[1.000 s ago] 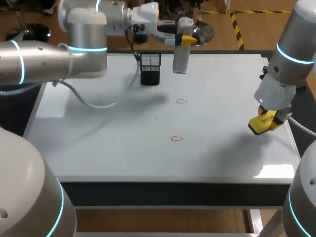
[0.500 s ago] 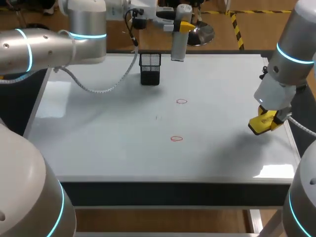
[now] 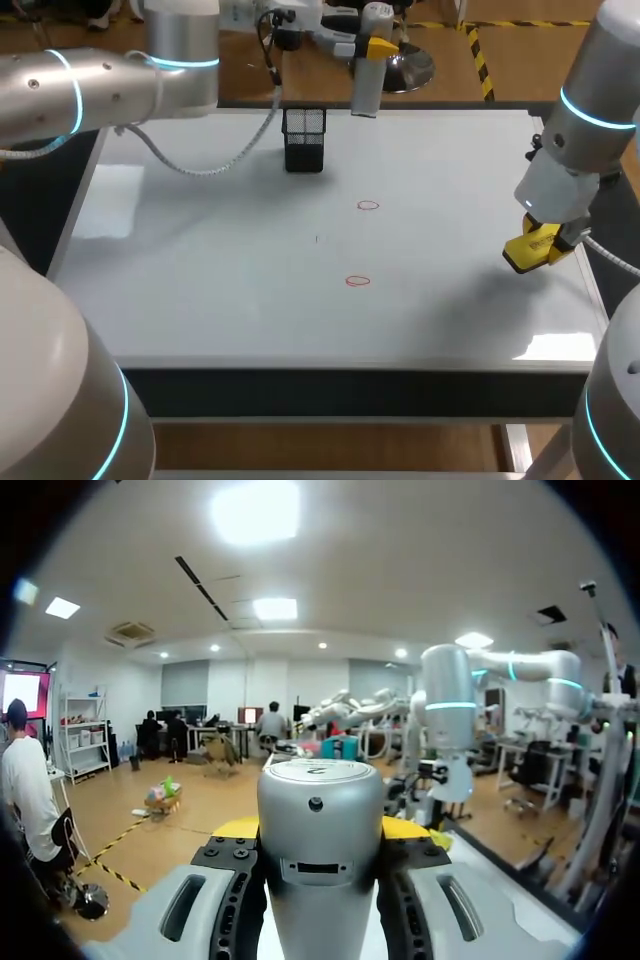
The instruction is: Pick up the inspection probe, press it on each red-marked spot on the whiteboard one by one, put down the probe, pick up the eraser, and wipe off all the red marks.
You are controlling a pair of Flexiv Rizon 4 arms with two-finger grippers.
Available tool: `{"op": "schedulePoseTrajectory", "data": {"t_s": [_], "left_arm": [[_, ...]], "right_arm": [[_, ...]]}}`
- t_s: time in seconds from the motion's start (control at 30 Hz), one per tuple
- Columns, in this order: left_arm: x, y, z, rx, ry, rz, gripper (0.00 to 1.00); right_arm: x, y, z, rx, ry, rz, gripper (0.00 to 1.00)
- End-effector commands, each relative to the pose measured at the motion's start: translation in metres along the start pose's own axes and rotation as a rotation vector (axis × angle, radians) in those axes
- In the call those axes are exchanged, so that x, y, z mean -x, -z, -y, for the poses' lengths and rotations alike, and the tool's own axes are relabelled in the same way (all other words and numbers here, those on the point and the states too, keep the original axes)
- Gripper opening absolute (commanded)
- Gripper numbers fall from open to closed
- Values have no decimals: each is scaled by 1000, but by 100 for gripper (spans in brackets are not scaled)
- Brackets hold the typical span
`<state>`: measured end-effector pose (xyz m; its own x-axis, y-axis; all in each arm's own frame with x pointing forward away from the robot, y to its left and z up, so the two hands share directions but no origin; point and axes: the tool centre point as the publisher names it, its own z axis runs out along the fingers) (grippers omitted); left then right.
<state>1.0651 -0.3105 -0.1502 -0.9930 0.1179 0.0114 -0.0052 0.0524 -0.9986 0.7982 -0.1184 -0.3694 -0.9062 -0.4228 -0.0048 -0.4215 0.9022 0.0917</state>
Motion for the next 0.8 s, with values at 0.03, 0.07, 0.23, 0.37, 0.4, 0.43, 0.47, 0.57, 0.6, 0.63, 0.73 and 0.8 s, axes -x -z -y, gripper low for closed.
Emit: {"op": "schedulePoseTrajectory", "data": {"t_s": [0.03, 0.07, 0.23, 0.37, 0.4, 0.43, 0.47, 0.57, 0.6, 0.63, 0.73, 0.8], "left_arm": [[3, 0, 1, 2, 2, -13, 0], [3, 0, 1, 2, 2, -13, 0], [3, 0, 1, 2, 2, -13, 0], [3, 0, 1, 2, 2, -13, 0], [3, 0, 1, 2, 2, -13, 0], [3, 0, 1, 2, 2, -13, 0], [3, 0, 1, 2, 2, -13, 0], [3, 0, 1, 2, 2, -13, 0], [3, 0, 1, 2, 2, -13, 0], [3, 0, 1, 2, 2, -13, 0], [3, 0, 1, 2, 2, -13, 0], [3, 0, 1, 2, 2, -13, 0]], "right_arm": [[0, 0, 0, -3, 1, -2, 0], [0, 0, 0, -3, 1, -2, 0], [0, 0, 0, -3, 1, -2, 0], [0, 0, 0, -3, 1, -2, 0], [0, 0, 0, -3, 1, -2, 0], [6, 1, -2, -5, 20, -7, 0], [12, 1, -6, -6, 39, -11, 0], [32, 3, -16, -18, 101, -25, 0], [39, 4, -20, -20, 125, -28, 0], [46, 5, -25, -26, 145, -32, 0], [67, 7, -40, -38, 219, -53, 0], [79, 5, -51, -41, 266, -66, 0]]}}
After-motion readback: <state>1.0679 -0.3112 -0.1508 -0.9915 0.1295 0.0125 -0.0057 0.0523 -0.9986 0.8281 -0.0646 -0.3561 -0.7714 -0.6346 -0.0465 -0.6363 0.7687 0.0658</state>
